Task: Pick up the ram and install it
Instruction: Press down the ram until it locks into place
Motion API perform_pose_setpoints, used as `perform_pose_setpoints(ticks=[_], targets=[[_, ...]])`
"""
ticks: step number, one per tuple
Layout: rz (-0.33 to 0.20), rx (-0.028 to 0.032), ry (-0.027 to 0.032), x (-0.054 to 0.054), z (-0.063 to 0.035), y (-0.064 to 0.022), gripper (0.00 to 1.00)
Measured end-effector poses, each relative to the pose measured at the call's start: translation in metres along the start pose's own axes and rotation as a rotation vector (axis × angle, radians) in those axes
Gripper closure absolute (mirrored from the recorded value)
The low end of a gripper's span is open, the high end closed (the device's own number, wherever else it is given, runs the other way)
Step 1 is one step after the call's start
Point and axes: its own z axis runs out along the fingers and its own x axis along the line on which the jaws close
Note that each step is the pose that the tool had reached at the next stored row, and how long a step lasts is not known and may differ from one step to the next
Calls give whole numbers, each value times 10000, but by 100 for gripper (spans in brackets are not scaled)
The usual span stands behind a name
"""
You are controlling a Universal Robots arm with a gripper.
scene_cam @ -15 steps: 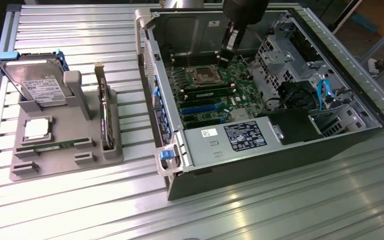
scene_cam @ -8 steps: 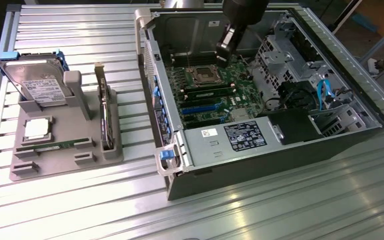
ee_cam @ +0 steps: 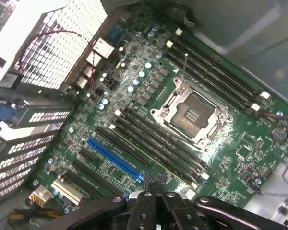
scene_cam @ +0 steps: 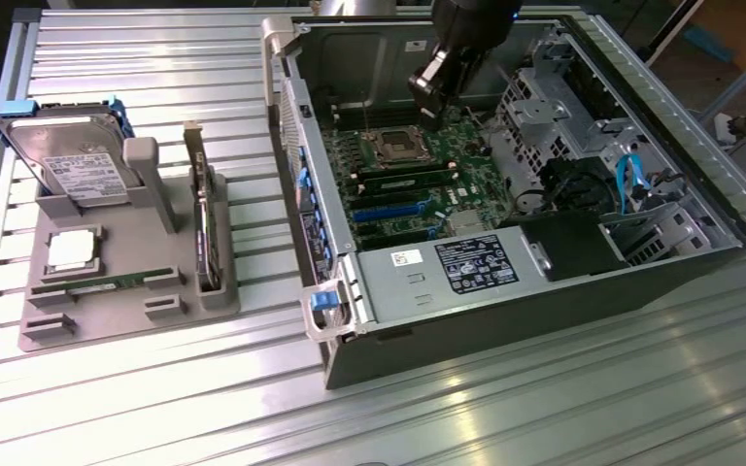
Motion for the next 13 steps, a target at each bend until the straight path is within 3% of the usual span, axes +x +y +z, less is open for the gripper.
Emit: perform_pose_setpoints(ticks=[6, 9, 13], targets=[[612, -25, 15, 8, 0, 5, 89], [1735, -71, 41, 10, 1, 7, 89], [2601, -112, 58, 50, 2, 34, 89]])
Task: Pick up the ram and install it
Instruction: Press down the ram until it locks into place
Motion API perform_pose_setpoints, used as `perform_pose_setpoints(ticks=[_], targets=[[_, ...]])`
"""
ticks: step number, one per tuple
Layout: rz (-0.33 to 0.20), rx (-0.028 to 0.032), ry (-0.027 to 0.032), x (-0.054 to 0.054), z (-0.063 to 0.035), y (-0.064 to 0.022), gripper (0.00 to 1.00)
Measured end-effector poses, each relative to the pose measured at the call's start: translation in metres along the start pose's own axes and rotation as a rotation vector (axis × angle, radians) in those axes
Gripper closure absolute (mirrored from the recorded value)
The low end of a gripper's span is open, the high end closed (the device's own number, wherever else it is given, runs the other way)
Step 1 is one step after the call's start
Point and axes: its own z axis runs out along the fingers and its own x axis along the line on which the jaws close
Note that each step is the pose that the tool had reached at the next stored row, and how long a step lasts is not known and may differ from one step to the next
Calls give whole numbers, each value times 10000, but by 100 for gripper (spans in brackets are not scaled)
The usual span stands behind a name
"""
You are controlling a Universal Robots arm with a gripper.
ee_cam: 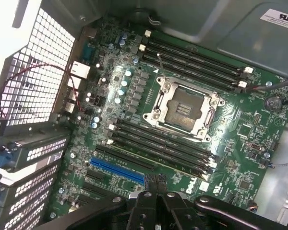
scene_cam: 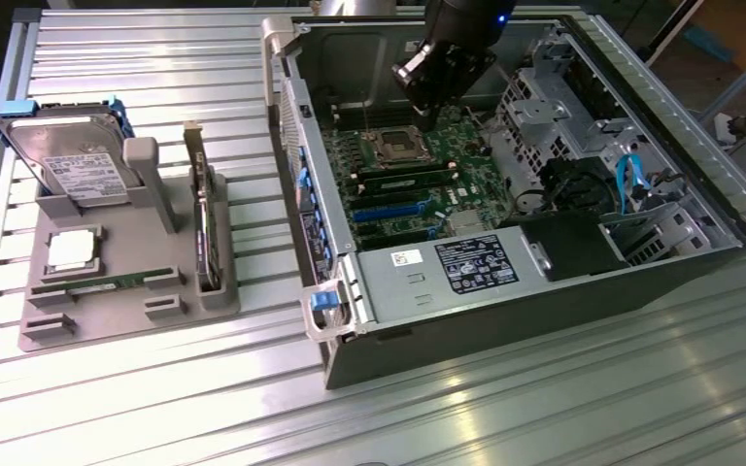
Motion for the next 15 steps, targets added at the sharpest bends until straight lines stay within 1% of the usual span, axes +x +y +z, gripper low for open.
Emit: perform_pose_setpoints(ticks=[5, 9, 13, 14, 15], targets=[[37, -1, 1, 3, 0, 1, 89], [1149, -48, 26, 3, 0, 0, 89], [2019, -84, 46, 4, 0, -3, 89], [2026, -84, 46, 4, 0, -4, 89], [2027, -99, 31, 5, -1, -4, 89]])
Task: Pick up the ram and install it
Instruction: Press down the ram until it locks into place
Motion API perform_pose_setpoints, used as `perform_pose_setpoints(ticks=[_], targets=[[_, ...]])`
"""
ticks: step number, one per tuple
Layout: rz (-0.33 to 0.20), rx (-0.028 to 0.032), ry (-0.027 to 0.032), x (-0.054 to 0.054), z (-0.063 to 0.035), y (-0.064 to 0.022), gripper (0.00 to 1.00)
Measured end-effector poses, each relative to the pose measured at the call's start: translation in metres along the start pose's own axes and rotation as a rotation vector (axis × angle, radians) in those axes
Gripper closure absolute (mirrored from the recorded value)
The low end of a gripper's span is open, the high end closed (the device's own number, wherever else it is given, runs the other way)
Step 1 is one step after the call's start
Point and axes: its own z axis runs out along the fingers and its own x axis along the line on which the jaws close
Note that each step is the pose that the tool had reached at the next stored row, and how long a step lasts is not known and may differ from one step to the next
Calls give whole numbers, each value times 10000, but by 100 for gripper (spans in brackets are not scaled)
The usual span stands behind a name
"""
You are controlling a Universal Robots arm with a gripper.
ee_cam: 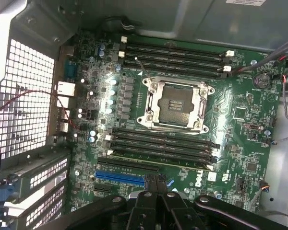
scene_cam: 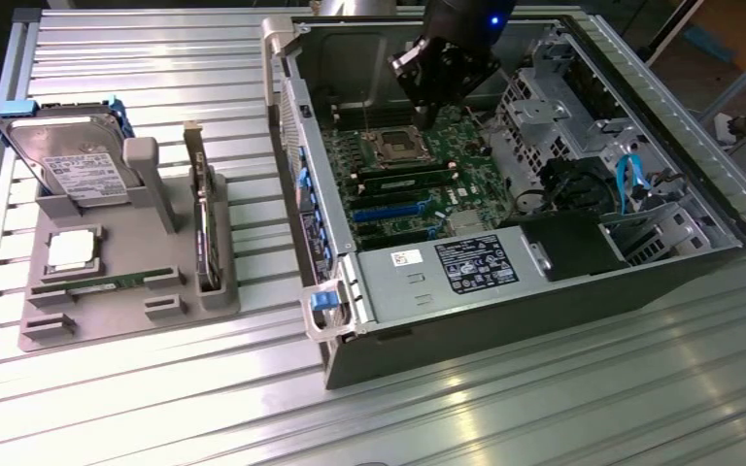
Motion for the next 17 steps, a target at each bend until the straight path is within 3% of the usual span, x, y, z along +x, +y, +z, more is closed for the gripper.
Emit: perform_pose_setpoints(ticks=[1, 2, 9, 17], targets=[[-5, -183, -143, 0, 1, 1, 89], [-7, -276, -212, -1, 1, 1, 89], [793, -300, -206, 0, 2, 1, 89], [807, -303, -206, -30, 1, -4, 89]])
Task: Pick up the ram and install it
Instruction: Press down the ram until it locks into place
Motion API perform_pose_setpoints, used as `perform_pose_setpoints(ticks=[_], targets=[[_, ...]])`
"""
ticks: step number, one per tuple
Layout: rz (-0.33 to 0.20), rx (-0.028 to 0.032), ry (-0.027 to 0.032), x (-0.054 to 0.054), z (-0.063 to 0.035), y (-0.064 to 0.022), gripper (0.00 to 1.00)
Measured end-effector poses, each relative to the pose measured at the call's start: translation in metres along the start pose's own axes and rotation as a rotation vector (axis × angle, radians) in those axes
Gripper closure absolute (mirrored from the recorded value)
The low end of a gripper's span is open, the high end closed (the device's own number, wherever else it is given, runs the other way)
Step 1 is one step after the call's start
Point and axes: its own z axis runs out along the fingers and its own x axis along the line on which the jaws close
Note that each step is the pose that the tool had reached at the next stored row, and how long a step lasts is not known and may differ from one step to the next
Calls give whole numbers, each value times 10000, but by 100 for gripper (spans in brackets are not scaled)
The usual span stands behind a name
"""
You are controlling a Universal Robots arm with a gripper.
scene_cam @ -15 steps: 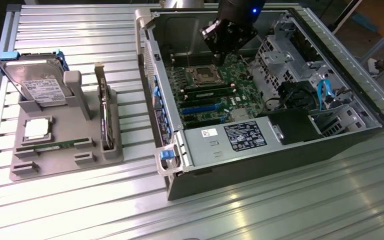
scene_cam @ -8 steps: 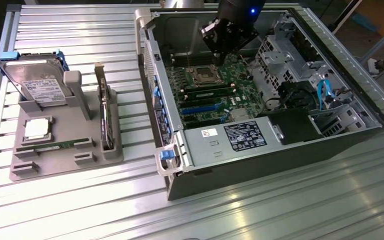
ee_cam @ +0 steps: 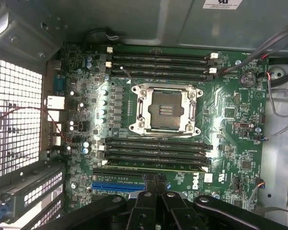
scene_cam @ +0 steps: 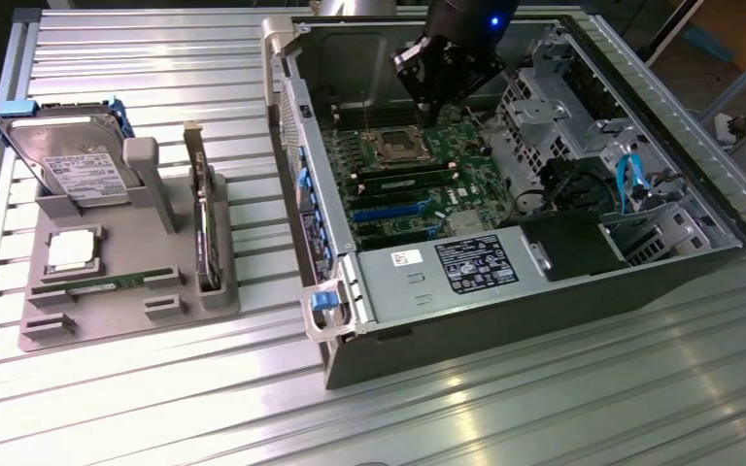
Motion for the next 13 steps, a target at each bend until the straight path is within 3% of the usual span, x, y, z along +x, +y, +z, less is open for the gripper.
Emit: perform_pose_setpoints(ticks=[6, 9, 13], targets=[[2, -4, -4, -26, 0, -1, 89], [-1, -10, -65, -27, 0, -1, 89], [-1, -11, -71, -27, 0, -1, 89]])
